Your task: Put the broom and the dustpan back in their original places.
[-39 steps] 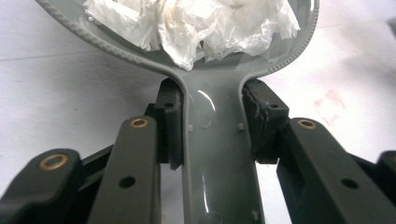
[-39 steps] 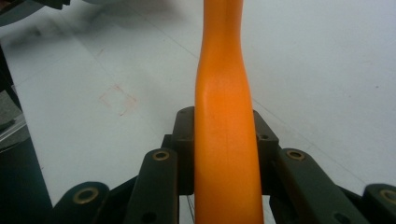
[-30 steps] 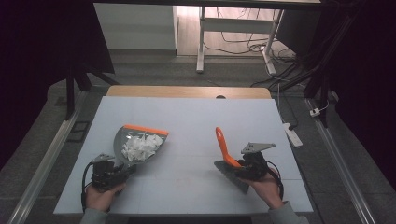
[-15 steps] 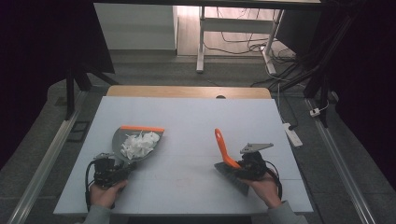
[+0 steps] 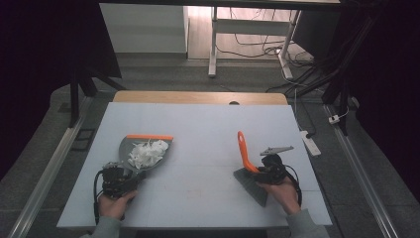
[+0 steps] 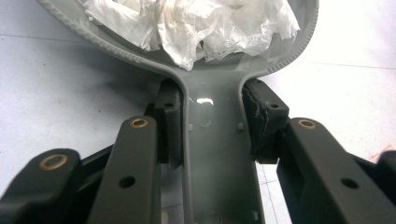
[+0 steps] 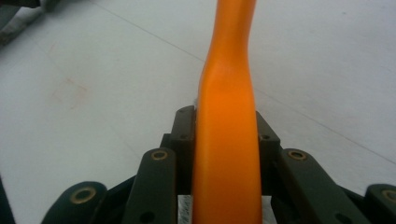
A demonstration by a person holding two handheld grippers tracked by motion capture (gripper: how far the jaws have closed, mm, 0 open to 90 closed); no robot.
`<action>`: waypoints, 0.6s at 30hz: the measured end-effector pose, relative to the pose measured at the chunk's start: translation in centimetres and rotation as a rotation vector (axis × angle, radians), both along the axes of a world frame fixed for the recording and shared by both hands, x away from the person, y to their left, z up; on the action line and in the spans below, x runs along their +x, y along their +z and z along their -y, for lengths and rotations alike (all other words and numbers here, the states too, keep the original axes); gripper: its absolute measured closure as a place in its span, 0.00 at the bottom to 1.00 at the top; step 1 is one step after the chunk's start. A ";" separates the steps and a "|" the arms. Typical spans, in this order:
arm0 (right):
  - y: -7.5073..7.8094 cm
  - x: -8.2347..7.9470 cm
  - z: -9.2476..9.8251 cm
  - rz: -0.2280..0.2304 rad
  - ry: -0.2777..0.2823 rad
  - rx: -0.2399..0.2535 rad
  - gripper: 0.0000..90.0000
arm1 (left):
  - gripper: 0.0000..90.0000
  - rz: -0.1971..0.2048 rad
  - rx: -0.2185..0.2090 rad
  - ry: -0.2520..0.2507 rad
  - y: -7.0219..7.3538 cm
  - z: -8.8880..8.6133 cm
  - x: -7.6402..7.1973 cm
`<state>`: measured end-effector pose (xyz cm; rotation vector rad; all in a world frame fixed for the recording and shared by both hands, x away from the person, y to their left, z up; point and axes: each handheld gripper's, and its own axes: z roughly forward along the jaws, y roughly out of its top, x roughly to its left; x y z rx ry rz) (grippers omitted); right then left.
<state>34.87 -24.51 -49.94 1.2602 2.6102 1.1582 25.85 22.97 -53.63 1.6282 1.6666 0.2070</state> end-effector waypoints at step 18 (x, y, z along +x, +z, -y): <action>-1.3 2.2 1.4 -0.035 -0.022 -0.043 0.56 | 0.69 -0.027 0.019 -0.009 -0.1 0.4 -0.1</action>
